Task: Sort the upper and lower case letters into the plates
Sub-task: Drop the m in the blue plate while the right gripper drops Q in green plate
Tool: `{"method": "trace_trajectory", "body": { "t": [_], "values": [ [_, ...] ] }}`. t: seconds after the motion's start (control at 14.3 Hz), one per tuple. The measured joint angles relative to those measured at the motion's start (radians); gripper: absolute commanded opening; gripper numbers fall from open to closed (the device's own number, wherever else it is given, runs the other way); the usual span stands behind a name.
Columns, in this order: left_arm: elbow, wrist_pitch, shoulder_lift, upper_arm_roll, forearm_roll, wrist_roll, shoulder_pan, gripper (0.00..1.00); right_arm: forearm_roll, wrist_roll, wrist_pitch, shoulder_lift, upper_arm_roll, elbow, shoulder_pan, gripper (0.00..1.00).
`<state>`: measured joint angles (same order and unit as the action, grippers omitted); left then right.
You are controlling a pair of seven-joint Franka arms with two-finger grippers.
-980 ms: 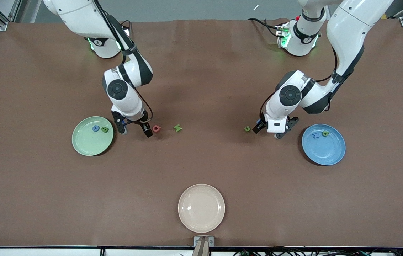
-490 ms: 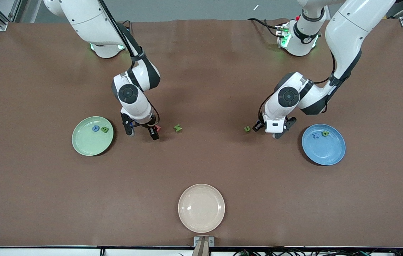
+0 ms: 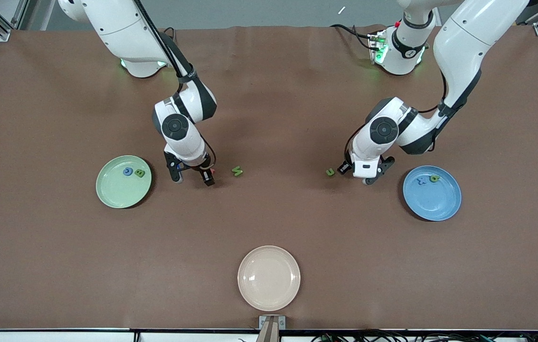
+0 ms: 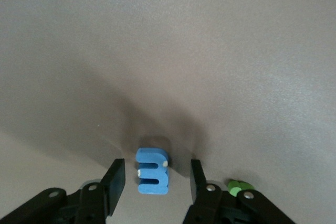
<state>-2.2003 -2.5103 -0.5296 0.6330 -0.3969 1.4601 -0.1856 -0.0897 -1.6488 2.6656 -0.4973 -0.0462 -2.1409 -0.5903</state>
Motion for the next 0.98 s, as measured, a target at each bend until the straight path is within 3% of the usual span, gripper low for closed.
{"method": "trace_trajectory", "body": {
  "t": [0.21, 0.42, 0.7, 0.98],
  "values": [
    [-0.003, 0.000, -0.003, 0.000, -0.006, 0.000, 0.000, 0.46, 0.000, 0.000, -0.002, 0.001, 0.000, 0.004, -0.001, 0.39],
    [-0.002, -0.003, -0.003, 0.000, -0.007, 0.000, 0.000, 0.32, 0.000, 0.000, -0.012, 0.008, -0.001, 0.011, -0.003, 0.04],
    [0.000, -0.007, -0.003, 0.001, -0.011, 0.000, 0.001, 0.13, 0.000, 0.000, -0.018, 0.008, -0.003, 0.011, -0.003, 0.00],
    [0.004, -0.006, -0.001, 0.001, -0.061, 0.000, -0.001, 0.08, 0.004, 0.114, -0.109, 0.019, -0.027, 0.021, 0.019, 0.00]
  ]
}}
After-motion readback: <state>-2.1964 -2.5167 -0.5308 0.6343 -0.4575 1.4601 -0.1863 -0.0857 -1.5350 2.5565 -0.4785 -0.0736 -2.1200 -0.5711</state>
